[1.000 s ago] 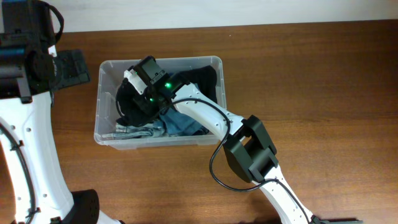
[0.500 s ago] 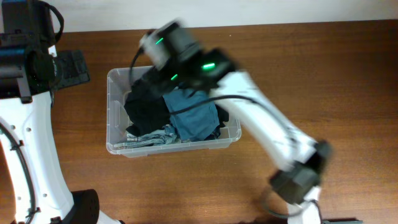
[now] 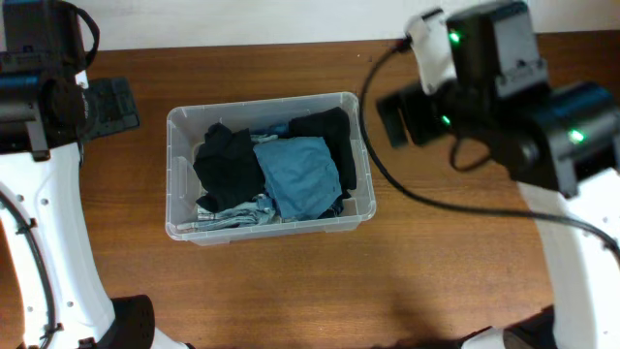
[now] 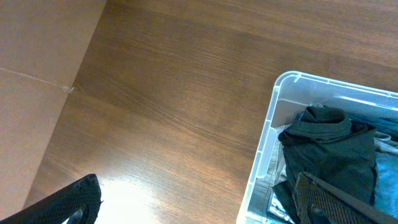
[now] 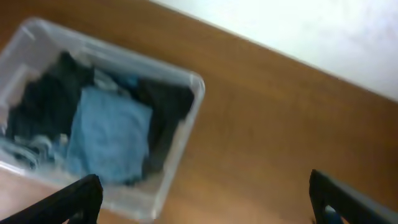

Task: Pack container

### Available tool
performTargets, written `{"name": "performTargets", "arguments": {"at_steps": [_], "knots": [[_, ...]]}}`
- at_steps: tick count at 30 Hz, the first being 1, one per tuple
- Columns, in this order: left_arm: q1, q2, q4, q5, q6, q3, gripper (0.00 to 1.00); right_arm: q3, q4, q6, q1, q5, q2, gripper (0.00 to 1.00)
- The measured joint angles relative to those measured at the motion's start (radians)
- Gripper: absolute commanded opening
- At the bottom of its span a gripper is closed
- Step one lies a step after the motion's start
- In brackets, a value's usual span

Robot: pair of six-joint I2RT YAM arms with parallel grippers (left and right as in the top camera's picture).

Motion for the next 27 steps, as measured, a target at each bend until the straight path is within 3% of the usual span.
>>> {"name": "performTargets", "arguments": {"at_steps": [9, 20, 27], "knots": [[0.000, 0.000, 0.000, 0.000, 0.000, 0.000, 0.99, -0.005, -0.022, -0.001, -0.165, 0.017, -0.136, 0.99], [0.000, 0.000, 0.000, 0.000, 0.000, 0.000, 1.00, -0.011, -0.031, -0.016, -0.184, 0.052, -0.417, 0.98], [0.000, 0.000, 0.000, 0.000, 0.000, 0.000, 0.99, -0.253, 0.064, -0.040, -0.293, 0.068, -0.640, 0.99]]}}
